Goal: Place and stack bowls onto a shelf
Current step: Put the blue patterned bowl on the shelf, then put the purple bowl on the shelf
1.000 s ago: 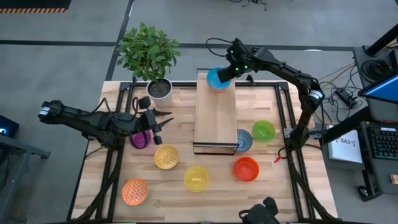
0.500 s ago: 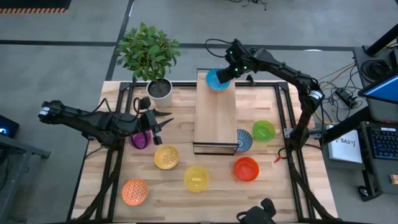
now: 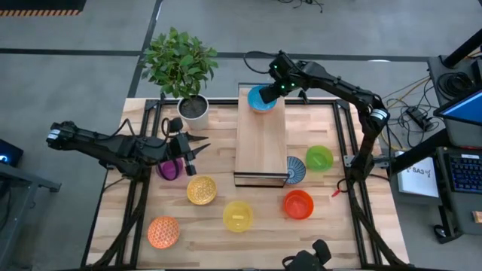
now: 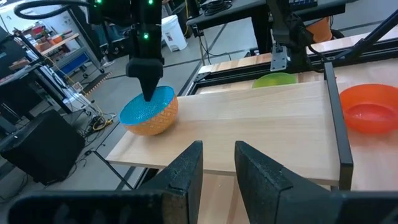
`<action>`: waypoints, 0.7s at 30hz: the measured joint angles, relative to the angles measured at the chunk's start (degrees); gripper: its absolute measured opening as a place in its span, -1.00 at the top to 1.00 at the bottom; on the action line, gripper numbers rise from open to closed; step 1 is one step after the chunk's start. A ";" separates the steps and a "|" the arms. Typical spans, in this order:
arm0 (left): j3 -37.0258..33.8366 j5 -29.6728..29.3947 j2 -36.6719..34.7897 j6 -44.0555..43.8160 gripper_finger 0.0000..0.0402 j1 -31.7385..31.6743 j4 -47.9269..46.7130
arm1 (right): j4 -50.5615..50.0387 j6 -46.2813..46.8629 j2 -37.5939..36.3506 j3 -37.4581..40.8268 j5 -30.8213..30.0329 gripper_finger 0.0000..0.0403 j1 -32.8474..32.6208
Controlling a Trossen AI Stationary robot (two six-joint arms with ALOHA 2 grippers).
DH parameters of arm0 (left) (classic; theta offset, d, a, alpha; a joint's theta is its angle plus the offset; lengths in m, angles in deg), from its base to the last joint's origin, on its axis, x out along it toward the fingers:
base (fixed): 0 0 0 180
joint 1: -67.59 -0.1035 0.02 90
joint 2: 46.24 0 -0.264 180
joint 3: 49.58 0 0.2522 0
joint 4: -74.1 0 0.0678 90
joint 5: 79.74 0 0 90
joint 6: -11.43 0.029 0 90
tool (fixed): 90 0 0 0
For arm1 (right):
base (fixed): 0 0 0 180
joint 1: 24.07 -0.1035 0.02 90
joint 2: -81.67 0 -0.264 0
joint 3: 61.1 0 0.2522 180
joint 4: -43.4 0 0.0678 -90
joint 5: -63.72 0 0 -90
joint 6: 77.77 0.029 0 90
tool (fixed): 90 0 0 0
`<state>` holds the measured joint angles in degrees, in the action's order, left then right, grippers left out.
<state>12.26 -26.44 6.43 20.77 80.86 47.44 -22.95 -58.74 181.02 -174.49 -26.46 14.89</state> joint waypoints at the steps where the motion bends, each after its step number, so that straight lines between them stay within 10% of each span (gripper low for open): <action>1: 0.00 0.05 0.00 0.00 0.62 0.00 -0.02 | 0.23 0.00 0.00 0.00 0.00 0.61 0.02; 21: 0.00 0.40 0.02 -17.11 0.62 0.00 -12.06 | 1.66 -5.79 -10.42 2.40 -0.02 0.32 -6.62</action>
<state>12.26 -26.05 6.45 3.66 80.86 35.38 -21.29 -64.53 170.60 -172.09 -26.48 8.27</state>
